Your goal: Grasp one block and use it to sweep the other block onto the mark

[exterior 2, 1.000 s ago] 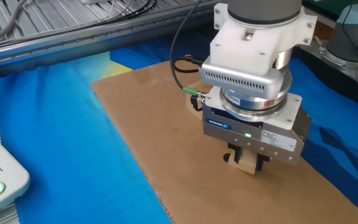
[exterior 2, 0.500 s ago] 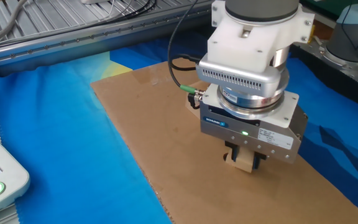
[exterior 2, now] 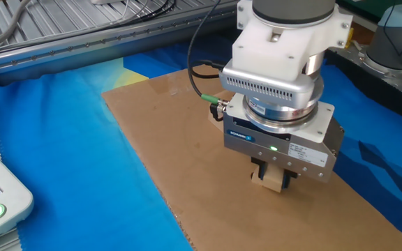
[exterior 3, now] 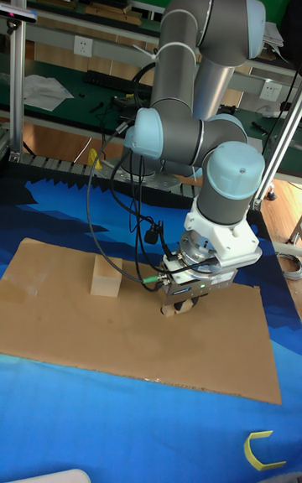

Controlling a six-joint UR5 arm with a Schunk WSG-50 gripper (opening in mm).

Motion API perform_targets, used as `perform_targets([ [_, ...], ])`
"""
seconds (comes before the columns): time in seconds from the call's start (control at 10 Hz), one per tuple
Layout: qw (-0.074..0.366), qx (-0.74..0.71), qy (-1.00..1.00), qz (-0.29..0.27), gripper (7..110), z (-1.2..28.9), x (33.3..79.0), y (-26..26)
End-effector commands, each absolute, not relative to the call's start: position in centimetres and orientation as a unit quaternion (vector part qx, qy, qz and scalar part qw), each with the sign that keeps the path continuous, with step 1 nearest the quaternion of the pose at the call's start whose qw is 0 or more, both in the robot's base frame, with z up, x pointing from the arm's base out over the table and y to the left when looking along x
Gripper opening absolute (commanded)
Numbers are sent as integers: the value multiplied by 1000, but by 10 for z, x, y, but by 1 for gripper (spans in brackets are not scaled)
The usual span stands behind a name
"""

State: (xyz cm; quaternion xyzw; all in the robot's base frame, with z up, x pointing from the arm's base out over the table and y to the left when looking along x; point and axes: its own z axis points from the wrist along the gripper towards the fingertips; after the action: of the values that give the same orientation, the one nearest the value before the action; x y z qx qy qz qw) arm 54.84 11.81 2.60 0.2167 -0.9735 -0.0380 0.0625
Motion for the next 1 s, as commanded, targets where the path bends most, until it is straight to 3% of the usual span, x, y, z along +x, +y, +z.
perform_targets([
  [0.0, 61, 212, -974, -42, 7, 27, 549, 119],
  [0.9, 48, 208, -975, -69, 7, 37, 558, 136],
])
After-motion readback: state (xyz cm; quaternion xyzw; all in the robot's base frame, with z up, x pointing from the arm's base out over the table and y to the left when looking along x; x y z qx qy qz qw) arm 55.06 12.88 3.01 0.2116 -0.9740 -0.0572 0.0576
